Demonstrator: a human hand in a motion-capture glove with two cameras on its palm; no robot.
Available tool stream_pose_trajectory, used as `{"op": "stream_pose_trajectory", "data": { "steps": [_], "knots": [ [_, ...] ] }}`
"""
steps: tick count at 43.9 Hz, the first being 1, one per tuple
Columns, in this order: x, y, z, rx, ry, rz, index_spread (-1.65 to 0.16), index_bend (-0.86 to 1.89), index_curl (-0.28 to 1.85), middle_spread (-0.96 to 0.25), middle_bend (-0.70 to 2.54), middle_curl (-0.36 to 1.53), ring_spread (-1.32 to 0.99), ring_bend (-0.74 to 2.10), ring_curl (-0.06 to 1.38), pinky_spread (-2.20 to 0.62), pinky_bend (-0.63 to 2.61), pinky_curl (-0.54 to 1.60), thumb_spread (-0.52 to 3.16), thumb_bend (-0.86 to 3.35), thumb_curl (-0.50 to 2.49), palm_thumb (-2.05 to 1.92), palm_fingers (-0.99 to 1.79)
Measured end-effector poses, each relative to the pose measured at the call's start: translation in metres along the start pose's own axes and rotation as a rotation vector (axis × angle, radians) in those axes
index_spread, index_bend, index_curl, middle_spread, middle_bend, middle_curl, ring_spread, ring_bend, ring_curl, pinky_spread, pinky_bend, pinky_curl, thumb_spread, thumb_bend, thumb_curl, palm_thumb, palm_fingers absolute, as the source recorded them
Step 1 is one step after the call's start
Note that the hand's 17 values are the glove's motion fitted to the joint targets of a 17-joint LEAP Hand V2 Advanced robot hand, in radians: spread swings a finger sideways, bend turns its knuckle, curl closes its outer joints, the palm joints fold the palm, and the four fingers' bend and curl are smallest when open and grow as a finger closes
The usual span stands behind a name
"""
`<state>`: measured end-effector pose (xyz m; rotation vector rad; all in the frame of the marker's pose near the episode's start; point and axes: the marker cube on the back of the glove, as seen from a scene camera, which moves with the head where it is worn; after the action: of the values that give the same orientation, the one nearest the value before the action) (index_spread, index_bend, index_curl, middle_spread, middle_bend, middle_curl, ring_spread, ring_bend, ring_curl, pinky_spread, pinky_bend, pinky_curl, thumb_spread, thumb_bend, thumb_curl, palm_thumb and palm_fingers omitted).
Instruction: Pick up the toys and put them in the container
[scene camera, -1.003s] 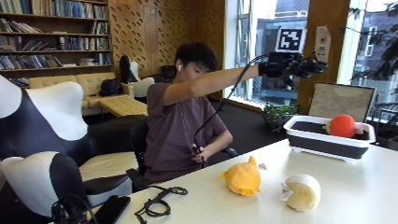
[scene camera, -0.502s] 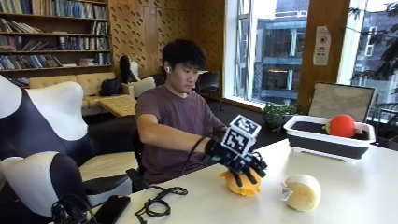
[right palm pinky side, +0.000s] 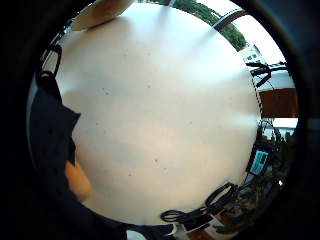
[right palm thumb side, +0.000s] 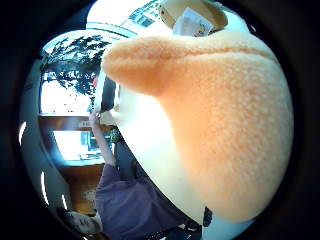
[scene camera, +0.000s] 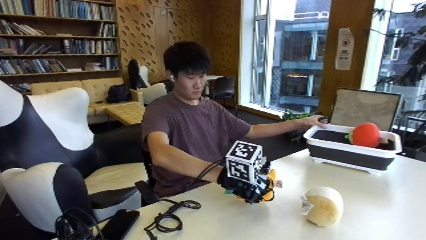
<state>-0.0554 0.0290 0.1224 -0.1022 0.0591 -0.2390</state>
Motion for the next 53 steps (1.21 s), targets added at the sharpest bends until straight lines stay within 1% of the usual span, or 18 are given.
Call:
{"op": "stream_pose_trajectory", "data": {
  "steps": [1, 5, 14, 21, 25, 29, 34, 40, 45, 48, 49, 51, 52, 53],
  "knots": [
    [0.002, -0.001, -0.003, -0.012, -0.014, 0.003, -0.35, 0.27, 0.15, -0.21, 0.65, 0.37, -0.29, 1.06, 0.6, -0.29, 1.08, 0.4, 0.96, 0.24, 0.63, 0.68, 1.17],
    [0.009, -0.004, -0.018, -0.025, -0.038, 0.024, -0.4, 0.33, 0.17, -0.26, 0.76, 0.43, -0.33, 1.12, 0.66, -0.33, 1.1, 0.43, 0.85, 0.23, 0.68, 0.71, 1.12],
    [0.005, -0.017, -0.09, 0.08, -0.024, 0.048, -0.48, 0.45, 0.21, -0.34, 0.88, 0.52, -0.38, 1.18, 0.7, -0.38, 1.15, 0.49, 0.65, 0.21, 0.77, 0.73, 1.05],
    [-0.035, -0.025, -0.15, 0.151, 0.026, -0.002, -0.53, 0.51, 0.24, -0.38, 0.92, 0.59, -0.41, 1.22, 0.72, -0.39, 1.18, 0.52, 0.55, 0.18, 0.82, 0.71, 0.98],
    [-0.075, -0.033, -0.174, 0.173, 0.06, -0.024, -0.55, 0.54, 0.25, -0.4, 0.94, 0.62, -0.42, 1.23, 0.73, -0.39, 1.2, 0.54, 0.51, 0.17, 0.85, 0.71, 0.95],
    [-0.113, -0.042, -0.19, 0.177, 0.075, -0.079, -0.56, 0.57, 0.27, -0.41, 0.94, 0.65, -0.42, 1.25, 0.74, -0.4, 1.22, 0.55, 0.48, 0.16, 0.88, 0.72, 0.92],
    [-0.16, -0.055, -0.197, 0.184, 0.07, -0.128, -0.58, 0.6, 0.3, -0.42, 0.95, 0.69, -0.43, 1.28, 0.74, -0.4, 1.24, 0.57, 0.45, 0.14, 0.91, 0.7, 0.87],
    [-0.222, -0.068, -0.189, 0.153, 0.058, -0.215, -0.58, 0.6, 0.33, -0.44, 0.93, 0.73, -0.43, 1.31, 0.75, -0.39, 1.28, 0.59, 0.42, 0.13, 0.94, 0.72, 0.8],
    [-0.252, -0.076, -0.173, 0.166, 0.191, -0.252, -0.58, 0.59, 0.36, -0.46, 0.93, 0.76, -0.42, 1.32, 0.75, -0.39, 1.31, 0.59, 0.41, 0.12, 0.96, 0.72, 0.77],
    [-0.277, -0.081, -0.162, 0.15, 0.188, -0.281, -0.59, 0.6, 0.38, -0.47, 0.92, 0.78, -0.42, 1.33, 0.74, -0.39, 1.32, 0.59, 0.4, 0.11, 0.98, 0.73, 0.76],
    [-0.282, -0.085, -0.157, 0.148, 0.234, -0.268, -0.59, 0.59, 0.38, -0.47, 0.92, 0.78, -0.42, 1.33, 0.74, -0.38, 1.33, 0.6, 0.4, 0.11, 0.98, 0.73, 0.75],
    [-0.283, -0.097, -0.145, 0.145, 0.402, -0.187, -0.58, 0.58, 0.39, -0.47, 0.92, 0.79, -0.42, 1.34, 0.74, -0.38, 1.33, 0.6, 0.39, 0.11, 0.99, 0.73, 0.73],
    [-0.283, -0.101, -0.139, 0.132, 0.469, -0.137, -0.57, 0.56, 0.39, -0.47, 0.89, 0.79, -0.42, 1.34, 0.74, -0.38, 1.34, 0.6, 0.39, 0.1, 0.99, 0.73, 0.69],
    [-0.285, -0.105, -0.132, 0.106, 0.501, -0.095, -0.55, 0.5, 0.39, -0.47, 0.86, 0.79, -0.41, 1.34, 0.74, -0.38, 1.34, 0.59, 0.41, 0.07, 0.98, 0.69, 0.58]
  ]
}}
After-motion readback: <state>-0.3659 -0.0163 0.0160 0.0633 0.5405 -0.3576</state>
